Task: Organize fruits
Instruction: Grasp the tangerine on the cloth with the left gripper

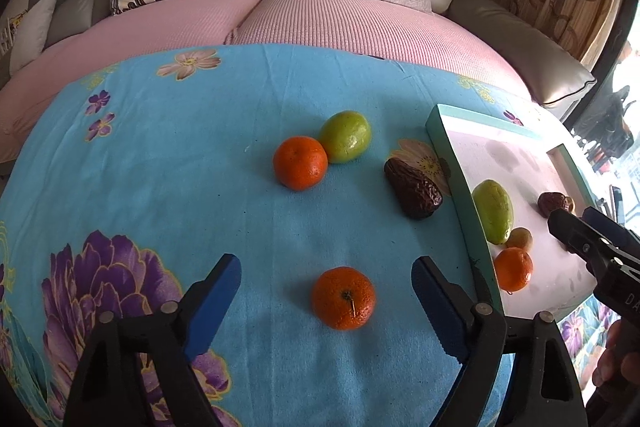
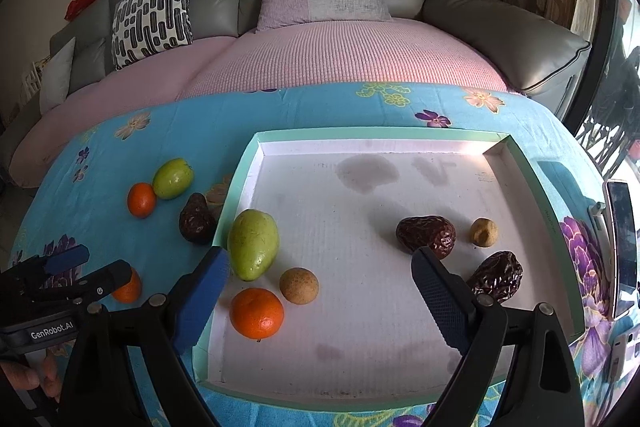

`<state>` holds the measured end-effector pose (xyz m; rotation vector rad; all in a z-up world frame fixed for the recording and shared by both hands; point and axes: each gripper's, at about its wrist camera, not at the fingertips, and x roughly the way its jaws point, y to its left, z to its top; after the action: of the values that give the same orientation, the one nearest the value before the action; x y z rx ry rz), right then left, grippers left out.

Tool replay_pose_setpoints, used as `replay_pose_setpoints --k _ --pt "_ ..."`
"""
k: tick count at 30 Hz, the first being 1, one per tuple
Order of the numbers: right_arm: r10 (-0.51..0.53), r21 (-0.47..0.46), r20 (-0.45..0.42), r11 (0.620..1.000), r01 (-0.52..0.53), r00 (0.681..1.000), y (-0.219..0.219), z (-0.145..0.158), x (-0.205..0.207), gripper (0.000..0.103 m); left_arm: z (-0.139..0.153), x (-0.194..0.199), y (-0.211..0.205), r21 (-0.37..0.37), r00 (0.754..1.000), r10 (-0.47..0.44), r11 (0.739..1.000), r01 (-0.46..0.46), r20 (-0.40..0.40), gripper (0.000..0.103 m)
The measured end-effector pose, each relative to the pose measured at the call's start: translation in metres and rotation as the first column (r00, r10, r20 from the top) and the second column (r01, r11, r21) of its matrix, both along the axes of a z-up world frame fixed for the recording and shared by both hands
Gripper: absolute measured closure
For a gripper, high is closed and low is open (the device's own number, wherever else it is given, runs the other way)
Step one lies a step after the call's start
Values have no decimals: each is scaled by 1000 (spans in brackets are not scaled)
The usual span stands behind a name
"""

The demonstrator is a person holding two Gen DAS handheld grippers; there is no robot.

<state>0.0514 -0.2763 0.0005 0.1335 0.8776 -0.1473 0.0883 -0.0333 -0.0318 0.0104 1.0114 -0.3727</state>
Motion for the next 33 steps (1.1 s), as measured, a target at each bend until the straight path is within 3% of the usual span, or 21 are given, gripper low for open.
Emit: replay_pose_setpoints --k 2,6,15,22,33 --pt "-1 0 -2 1000 1 1000 -1 -1 0 10 -4 -1 -3 3 1000 -14 1000 14 -17 24" --pt "-3 1 -7 1000 3 1000 -2 -2 0 10 -9 -3 -9 3 998 -45 999 45 -43 42" --pt "1 -4 -18 1000 -1 1000 0 -4 2 10 -20 -3 -12 15 996 -65 998 66 -63 64" --pt "-2 -10 -25 1000 2 1000 -1 -6 3 10 -18 2 -8 -9 997 -59 998 59 -47 65" --pt "-2 -30 -26 1000 2 1000 0 -8 9 11 -8 20 14 0 999 41 999 -41 13 65"
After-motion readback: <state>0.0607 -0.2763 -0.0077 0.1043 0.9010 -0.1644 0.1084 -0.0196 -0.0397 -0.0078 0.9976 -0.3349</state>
